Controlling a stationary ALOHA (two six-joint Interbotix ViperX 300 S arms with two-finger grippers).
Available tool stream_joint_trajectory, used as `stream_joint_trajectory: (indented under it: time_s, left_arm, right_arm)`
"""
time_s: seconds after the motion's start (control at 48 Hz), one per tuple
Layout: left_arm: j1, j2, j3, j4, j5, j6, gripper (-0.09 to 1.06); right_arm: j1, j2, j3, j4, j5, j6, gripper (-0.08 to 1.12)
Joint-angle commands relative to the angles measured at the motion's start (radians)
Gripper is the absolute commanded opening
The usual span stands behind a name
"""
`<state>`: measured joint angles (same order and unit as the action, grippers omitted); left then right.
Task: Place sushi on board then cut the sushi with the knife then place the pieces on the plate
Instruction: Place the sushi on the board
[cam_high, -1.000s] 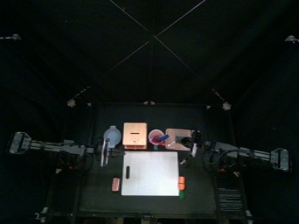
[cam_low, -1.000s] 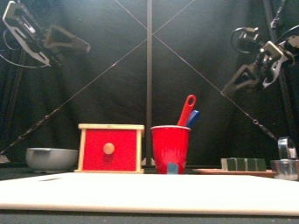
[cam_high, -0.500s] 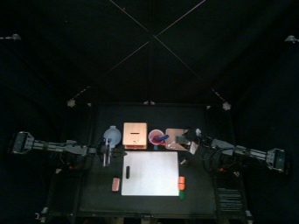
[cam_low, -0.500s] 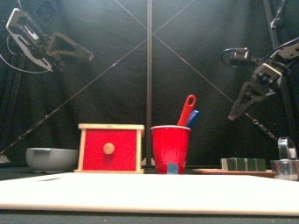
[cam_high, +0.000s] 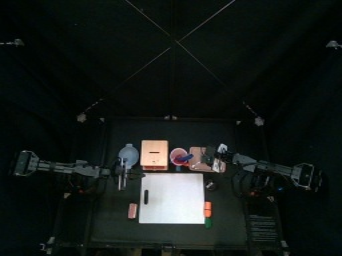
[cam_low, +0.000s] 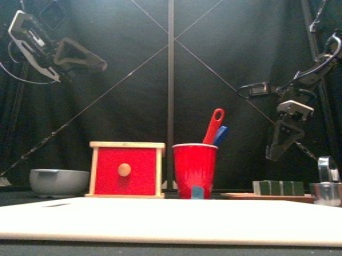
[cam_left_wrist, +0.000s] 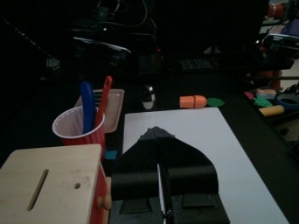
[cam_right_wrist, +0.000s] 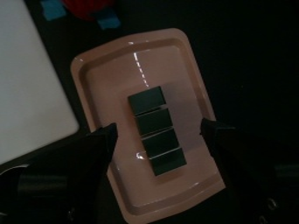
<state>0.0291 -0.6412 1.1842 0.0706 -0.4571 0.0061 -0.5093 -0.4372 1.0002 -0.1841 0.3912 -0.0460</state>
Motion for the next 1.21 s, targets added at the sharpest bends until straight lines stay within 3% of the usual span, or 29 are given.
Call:
stream_joint_trajectory:
  time_s: [0.021,0.625,0.938,1.042,1.208]
  left_arm:
    - [0.003,0.000,-0.009,-0.002,-0.009,0.000,-0.03]
    - [0.009,0.002,0.003,-0.002,-0.009,0.000,-0.03]
    - [0.011,0.002,0.005,-0.002,-0.009,-0.003,-0.03]
    - [0.012,0.002,0.006,-0.002,-0.009,-0.002,-0.03]
    - [0.014,0.002,0.008,-0.002,-0.009,-0.002,-0.03]
  right_arm:
    - [-0.017,0.052,-0.043,0.029,0.020,-0.040,1.04]
    - [-0.156,0.193,-0.061,0.383,0.035,-0.460,1.03]
    - [-0.161,0.270,-0.063,0.413,-0.038,-0.499,1.01]
    - [-0.160,0.284,-0.061,0.411,-0.060,-0.497,0.94]
    - [-0.158,0.295,-0.057,0.423,-0.061,-0.494,0.70]
